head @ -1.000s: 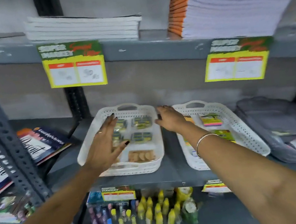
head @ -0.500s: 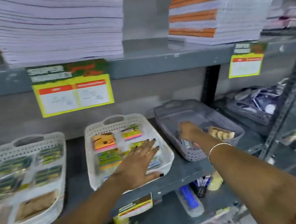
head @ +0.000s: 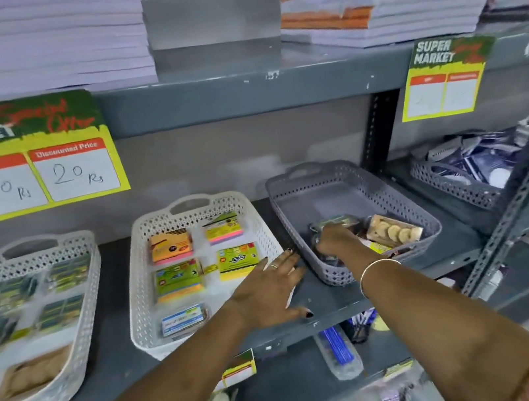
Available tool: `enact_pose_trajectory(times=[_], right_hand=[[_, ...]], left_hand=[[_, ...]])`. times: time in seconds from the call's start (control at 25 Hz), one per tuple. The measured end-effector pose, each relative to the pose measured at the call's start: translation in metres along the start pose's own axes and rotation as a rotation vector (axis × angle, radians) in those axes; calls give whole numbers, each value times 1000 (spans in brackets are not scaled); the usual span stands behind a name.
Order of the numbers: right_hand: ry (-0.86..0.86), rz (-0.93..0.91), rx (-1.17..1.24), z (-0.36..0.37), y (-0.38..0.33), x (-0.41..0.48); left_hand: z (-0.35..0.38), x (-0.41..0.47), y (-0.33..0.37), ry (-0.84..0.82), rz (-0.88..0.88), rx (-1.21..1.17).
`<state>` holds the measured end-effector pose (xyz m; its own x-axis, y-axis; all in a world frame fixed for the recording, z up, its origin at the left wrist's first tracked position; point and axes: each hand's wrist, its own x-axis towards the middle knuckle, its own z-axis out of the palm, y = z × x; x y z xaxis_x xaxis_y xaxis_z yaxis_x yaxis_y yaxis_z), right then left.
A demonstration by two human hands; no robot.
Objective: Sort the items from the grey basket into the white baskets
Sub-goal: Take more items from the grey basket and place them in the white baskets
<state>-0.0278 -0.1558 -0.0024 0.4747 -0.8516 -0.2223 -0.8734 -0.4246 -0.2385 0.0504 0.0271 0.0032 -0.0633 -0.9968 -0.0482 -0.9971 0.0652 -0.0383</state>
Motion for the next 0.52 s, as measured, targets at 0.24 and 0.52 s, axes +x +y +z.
enact_pose_trajectory(times=[0.24, 0.52], right_hand=[[7, 71, -6, -6, -4, -9], [129, 103, 35, -47, -22, -38]], left_hand=[[1, -1, 1, 26, -9, 0], [-3, -11, -2, 71, -41, -20]])
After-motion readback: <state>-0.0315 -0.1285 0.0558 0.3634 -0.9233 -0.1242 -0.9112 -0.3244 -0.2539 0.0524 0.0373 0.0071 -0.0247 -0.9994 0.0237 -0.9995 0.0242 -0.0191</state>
